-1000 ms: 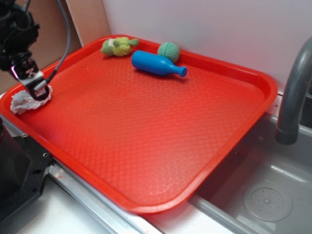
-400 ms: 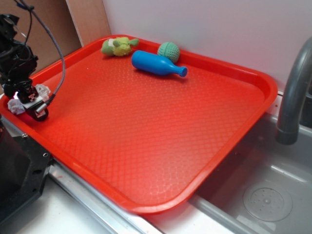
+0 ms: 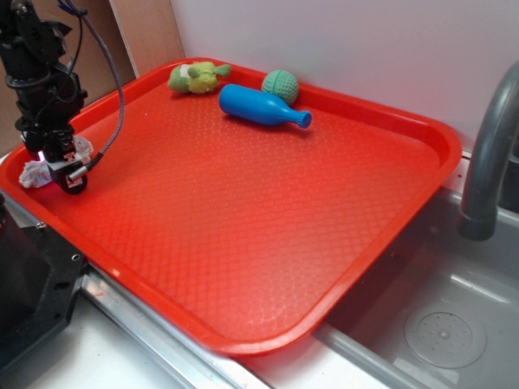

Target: Grab the white paper.

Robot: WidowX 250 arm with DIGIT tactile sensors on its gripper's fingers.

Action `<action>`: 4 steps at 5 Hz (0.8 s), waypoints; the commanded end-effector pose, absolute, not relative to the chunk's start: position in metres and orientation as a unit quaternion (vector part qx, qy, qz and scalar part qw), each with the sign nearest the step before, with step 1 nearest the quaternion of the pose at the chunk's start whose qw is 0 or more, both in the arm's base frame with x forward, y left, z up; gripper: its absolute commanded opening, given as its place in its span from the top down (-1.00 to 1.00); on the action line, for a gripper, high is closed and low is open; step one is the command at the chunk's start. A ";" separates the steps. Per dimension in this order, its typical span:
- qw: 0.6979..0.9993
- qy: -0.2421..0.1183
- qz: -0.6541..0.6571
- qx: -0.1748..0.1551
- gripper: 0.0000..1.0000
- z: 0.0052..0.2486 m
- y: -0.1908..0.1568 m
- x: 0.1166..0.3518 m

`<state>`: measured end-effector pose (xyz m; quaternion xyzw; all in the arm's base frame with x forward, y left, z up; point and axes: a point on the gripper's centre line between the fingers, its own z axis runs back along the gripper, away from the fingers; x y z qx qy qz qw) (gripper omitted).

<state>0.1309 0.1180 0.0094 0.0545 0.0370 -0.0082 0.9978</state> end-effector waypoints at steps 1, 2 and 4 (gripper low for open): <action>0.999 -0.009 0.012 0.053 1.00 0.045 0.099 0.136; 0.997 -0.041 0.002 0.064 1.00 0.095 0.072 0.158; 0.997 -0.004 0.065 0.052 1.00 0.178 0.001 0.222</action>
